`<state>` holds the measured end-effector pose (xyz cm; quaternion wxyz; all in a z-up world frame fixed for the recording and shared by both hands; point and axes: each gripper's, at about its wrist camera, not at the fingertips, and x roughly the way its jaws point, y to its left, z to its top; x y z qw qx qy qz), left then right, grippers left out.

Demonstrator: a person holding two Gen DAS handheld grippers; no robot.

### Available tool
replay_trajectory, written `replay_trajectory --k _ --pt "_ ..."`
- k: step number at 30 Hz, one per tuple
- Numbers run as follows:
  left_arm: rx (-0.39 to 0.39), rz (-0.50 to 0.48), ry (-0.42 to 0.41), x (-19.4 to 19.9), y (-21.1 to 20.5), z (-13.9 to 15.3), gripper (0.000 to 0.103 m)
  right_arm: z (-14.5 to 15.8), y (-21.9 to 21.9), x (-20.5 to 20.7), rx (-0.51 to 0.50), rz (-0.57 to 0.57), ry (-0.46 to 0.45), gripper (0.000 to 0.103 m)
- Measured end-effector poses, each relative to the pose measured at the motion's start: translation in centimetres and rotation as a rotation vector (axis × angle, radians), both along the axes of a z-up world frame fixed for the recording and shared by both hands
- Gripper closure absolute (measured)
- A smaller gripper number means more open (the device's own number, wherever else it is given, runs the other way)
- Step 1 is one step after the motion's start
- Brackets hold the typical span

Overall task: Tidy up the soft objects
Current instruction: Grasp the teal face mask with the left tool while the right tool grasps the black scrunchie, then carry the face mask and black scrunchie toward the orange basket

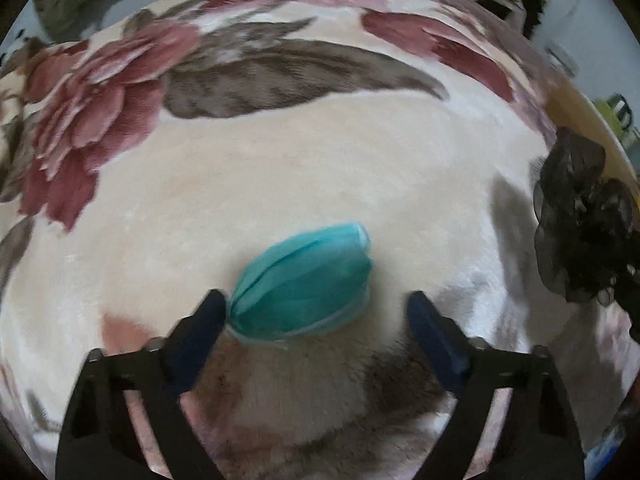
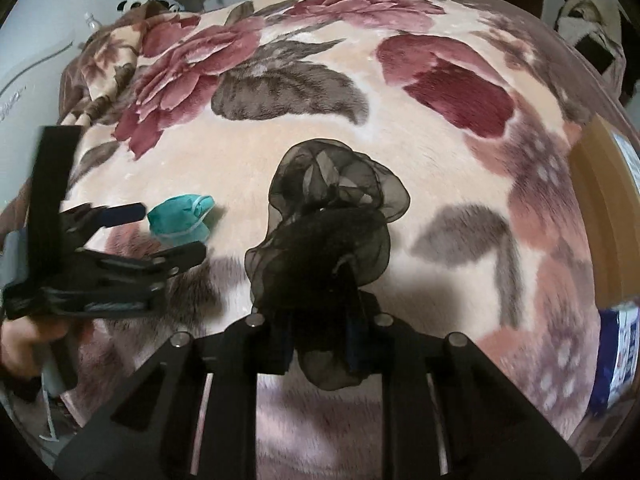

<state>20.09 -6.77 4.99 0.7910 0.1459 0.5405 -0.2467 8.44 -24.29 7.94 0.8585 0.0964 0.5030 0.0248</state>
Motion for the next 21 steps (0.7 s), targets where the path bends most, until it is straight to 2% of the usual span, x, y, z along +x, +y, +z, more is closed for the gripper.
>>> replay_trajectory --k 1,2,3,4,8,12,15,21 --pt "-0.009 -0.006 -0.006 -0.3 0.0 0.1 0.021 0.0 -0.2 -0.2 -0.003 -0.002 0.000 0.084" --pt "-0.014 -0.005 -0.010 -0.4 0.1 0.2 0.032 0.0 -0.3 -0.3 -0.004 -0.003 0.001 0.083" --pt "-0.018 0.002 -0.010 -0.6 0.3 0.3 0.056 -0.1 -0.4 -0.4 -0.004 -0.006 0.003 0.083" --pt "-0.024 0.016 -0.003 -0.6 0.6 0.3 0.059 -0.1 -0.6 -0.4 -0.003 -0.010 0.005 0.083" --pt "-0.109 0.067 0.033 -1.3 2.0 1.1 0.064 -0.1 -0.9 -0.9 0.007 -0.020 0.006 0.083" --pt "-0.177 0.124 0.061 -2.7 3.4 2.7 0.065 0.6 -0.6 -1.9 0.023 -0.020 -0.004 0.083" --pt "-0.196 0.158 0.080 -4.4 3.8 3.8 0.065 1.2 -0.2 -3.3 0.035 -0.018 -0.010 0.083" --pt "-0.178 0.217 0.102 -8.7 3.6 5.1 0.064 1.5 -0.3 -6.8 0.067 -0.045 0.016 0.083"
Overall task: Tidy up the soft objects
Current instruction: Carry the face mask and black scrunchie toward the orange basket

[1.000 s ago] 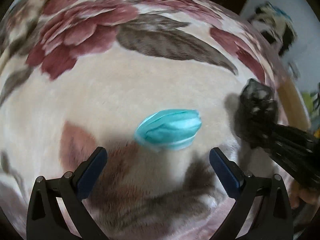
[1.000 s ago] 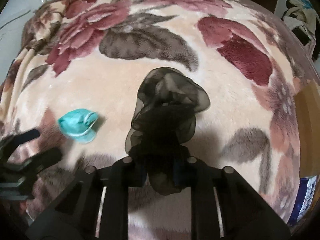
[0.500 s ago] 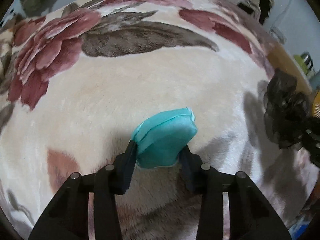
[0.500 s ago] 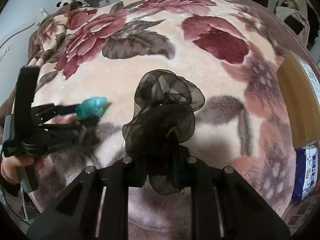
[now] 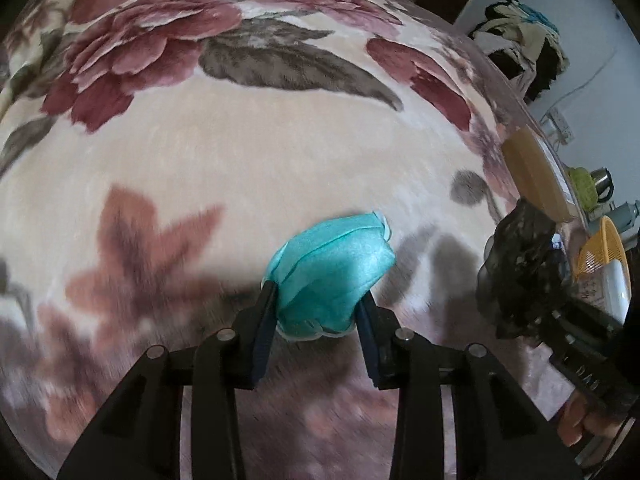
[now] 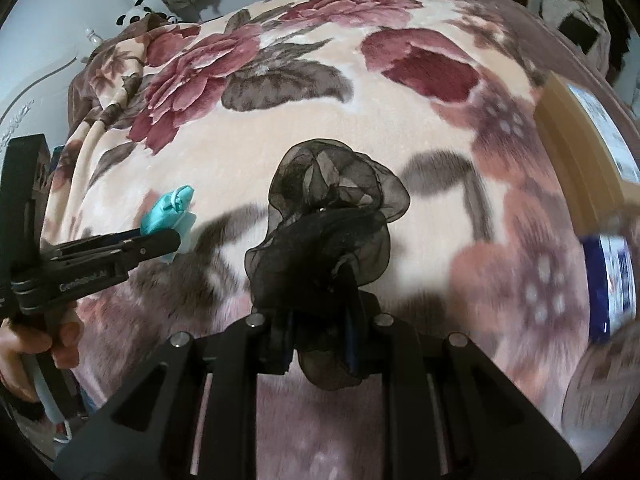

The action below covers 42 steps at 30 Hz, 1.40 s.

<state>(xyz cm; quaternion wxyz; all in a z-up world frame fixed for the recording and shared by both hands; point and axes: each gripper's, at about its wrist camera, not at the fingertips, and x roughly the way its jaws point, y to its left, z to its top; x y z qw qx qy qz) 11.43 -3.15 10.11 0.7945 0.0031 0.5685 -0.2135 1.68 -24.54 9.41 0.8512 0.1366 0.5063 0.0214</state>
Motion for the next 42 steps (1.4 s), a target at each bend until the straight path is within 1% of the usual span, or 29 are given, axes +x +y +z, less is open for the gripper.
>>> replay_trajectory --k 2,4,7,10,16,21,27,34,42 --pt "0.010 0.014 0.012 -1.4 -0.2 0.1 0.065 -0.2 -0.2 -1.2 0.010 -0.013 0.012 0.083" --pt "0.044 0.022 0.010 -3.0 -0.6 0.1 0.064 -0.4 -0.4 -2.4 0.020 -0.025 0.023 0.083" --pt "0.054 0.033 0.017 -4.7 -0.9 0.2 0.064 -0.5 -0.6 -4.1 0.028 -0.045 0.030 0.083" --pt "0.068 0.028 0.011 -6.6 -1.5 0.5 0.064 -0.4 -0.6 -5.5 0.035 -0.056 0.034 0.083" --pt "0.100 0.005 -0.012 -9.1 -3.3 1.6 0.064 -0.5 -0.3 -8.1 0.020 -0.047 0.038 0.083" --pt "0.115 -0.010 -0.011 -10.4 -4.7 2.0 0.064 -0.7 -1.3 -10.4 0.028 -0.067 0.044 0.084" --pt "0.126 -0.030 -0.010 -11.6 -6.6 2.2 0.064 -0.5 -2.7 -11.8 0.037 -0.089 0.042 0.084" --pt "0.132 -0.047 -0.025 -12.6 -8.6 3.0 0.064 0.5 -4.2 -13.2 0.038 -0.103 0.026 0.083" --pt "0.138 -0.067 -0.027 -13.6 -10.6 3.1 0.064 1.6 -5.4 -14.2 0.040 -0.117 0.005 0.083"
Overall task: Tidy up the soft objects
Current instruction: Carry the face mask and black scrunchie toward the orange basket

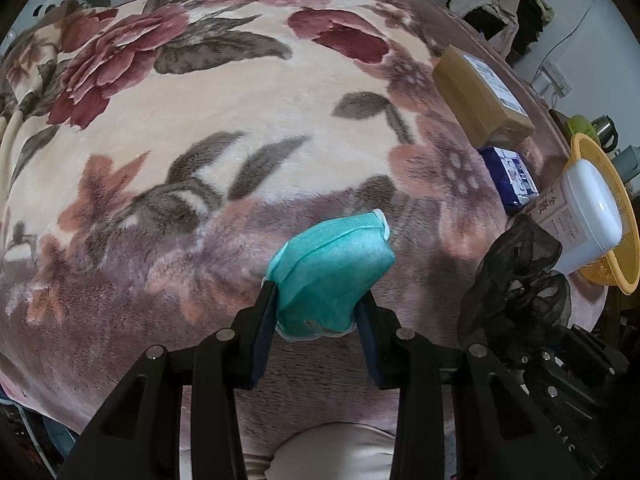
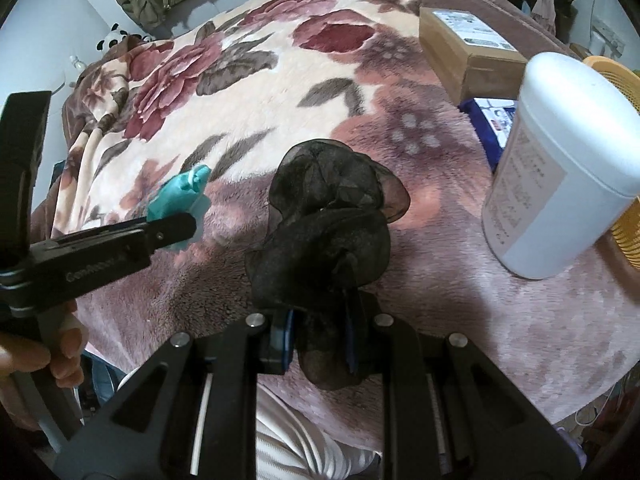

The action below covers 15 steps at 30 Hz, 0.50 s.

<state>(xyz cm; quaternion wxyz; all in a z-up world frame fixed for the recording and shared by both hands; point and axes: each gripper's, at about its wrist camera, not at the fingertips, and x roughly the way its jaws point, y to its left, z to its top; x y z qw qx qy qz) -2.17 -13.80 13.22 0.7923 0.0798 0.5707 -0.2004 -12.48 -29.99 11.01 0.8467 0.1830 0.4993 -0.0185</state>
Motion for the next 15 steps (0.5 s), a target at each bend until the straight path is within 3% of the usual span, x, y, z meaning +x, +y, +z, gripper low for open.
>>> replay_trajectory --k 15 --pt "-0.008 -0.024 -0.015 -0.7 -2.3 1.3 0.064 2.8 -1.2 -0.9 -0.005 -0.005 -0.052 0.083"
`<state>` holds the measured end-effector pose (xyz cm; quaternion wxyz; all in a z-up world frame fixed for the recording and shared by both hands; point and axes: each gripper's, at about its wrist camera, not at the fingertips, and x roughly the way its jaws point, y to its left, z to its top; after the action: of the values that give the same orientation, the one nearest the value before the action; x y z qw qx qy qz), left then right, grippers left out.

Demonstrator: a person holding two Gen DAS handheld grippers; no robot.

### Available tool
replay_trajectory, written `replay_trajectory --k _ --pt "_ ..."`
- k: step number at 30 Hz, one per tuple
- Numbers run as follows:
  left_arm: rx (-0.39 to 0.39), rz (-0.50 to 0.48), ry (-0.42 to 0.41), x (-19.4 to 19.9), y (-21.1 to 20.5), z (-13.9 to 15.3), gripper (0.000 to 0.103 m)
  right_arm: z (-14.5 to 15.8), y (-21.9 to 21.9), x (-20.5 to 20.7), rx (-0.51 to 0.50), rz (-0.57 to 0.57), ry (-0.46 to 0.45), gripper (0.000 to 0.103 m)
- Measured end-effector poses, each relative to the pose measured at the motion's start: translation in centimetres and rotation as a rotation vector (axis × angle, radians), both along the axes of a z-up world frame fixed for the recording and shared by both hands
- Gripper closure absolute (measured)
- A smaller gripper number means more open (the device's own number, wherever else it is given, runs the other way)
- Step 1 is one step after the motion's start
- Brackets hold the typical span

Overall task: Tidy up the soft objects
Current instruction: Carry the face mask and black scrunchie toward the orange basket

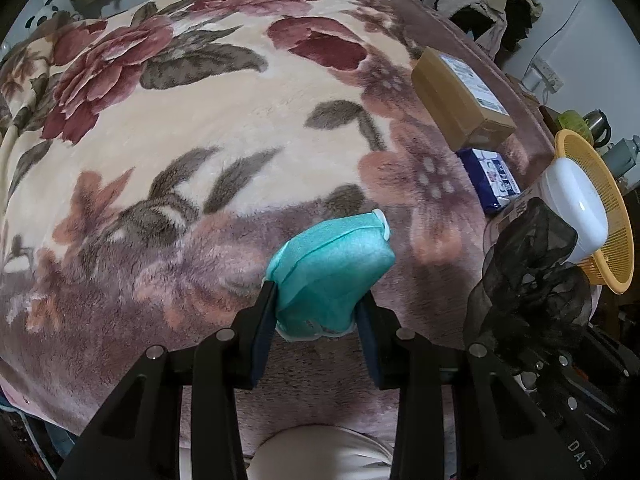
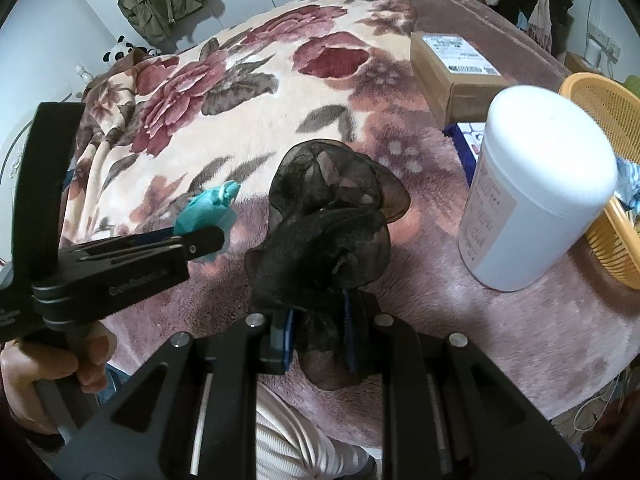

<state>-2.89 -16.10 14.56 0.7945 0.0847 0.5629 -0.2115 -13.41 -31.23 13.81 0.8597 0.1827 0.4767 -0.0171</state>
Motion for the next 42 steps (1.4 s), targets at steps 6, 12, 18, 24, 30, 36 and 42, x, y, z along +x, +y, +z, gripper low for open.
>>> replay_trajectory --k 6,12,18,24,30,36,42 --pt "-0.002 -0.002 -0.005 -0.1 -0.5 0.5 0.064 0.6 -0.2 -0.2 -0.001 -0.002 -0.014 0.083" --pt "-0.004 -0.005 -0.007 -0.3 -0.9 0.9 0.064 1.0 -0.4 -0.4 0.000 -0.005 -0.022 0.083" --pt "-0.009 -0.009 -0.010 -0.6 -1.3 1.3 0.064 1.7 -0.7 -0.6 -0.001 -0.009 -0.037 0.083" --pt "-0.012 -0.012 -0.008 -0.6 -1.7 1.5 0.064 2.2 -0.8 -0.9 -0.005 -0.008 -0.046 0.083" --pt "-0.015 -0.017 -0.011 -0.7 -1.9 1.8 0.064 2.8 -1.0 -1.1 -0.011 -0.009 -0.060 0.083" --pt "-0.032 -0.030 -0.016 -1.0 -2.7 2.7 0.064 3.6 -1.7 -1.5 -0.014 -0.022 -0.080 0.083" --pt "-0.049 -0.065 -0.035 -1.5 -4.4 4.2 0.064 4.7 -2.9 -2.0 -0.016 -0.045 -0.102 0.083"
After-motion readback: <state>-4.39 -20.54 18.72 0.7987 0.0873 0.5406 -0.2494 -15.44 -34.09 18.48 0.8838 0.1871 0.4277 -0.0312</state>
